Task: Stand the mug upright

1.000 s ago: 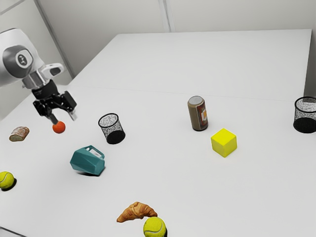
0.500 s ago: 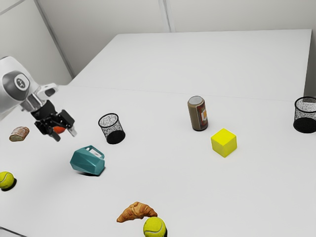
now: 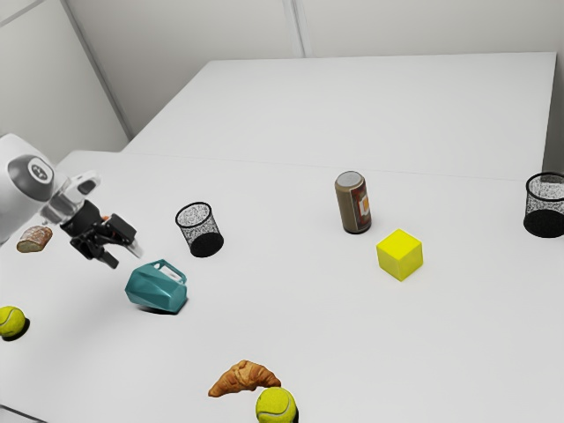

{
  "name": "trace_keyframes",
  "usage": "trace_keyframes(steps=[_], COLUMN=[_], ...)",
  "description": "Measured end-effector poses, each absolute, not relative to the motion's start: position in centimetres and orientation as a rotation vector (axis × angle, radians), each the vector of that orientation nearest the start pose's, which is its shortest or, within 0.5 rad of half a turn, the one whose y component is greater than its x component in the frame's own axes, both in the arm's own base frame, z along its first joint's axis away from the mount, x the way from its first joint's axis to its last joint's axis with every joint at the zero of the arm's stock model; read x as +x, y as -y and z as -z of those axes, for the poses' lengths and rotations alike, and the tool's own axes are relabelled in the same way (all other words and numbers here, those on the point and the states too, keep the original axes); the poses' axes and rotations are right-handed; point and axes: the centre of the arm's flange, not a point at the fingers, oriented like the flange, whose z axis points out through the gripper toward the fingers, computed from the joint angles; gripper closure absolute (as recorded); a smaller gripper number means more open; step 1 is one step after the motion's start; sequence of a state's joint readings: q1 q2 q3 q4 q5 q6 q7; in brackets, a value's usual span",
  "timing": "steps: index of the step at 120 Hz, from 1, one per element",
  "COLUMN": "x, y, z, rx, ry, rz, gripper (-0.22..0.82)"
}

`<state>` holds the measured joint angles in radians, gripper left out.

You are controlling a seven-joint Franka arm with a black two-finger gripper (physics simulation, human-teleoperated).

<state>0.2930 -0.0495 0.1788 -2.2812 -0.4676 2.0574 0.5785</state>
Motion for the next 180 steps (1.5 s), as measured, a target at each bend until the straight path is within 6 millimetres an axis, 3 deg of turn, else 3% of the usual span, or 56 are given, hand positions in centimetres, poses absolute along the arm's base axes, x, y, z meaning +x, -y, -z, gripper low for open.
trace_keyframes(steps=[55, 83, 136, 150, 180], x=[44.6, 44.0, 43.8, 43.3, 43.2], y=[-20.5, -20.1, -19.2, -18.8, -18.8], z=[-32.7, -31.0, -29.8, -29.1, -29.3], rx=[-3.676, -3.738, -3.831, -3.858, -3.873], ry=[0.292, 0.297, 0.284, 0.308, 0.295], rz=[0.278, 0.292, 0.287, 0.288, 0.337], gripper=[0.03, 0.04, 0.06, 0.13, 0.43])
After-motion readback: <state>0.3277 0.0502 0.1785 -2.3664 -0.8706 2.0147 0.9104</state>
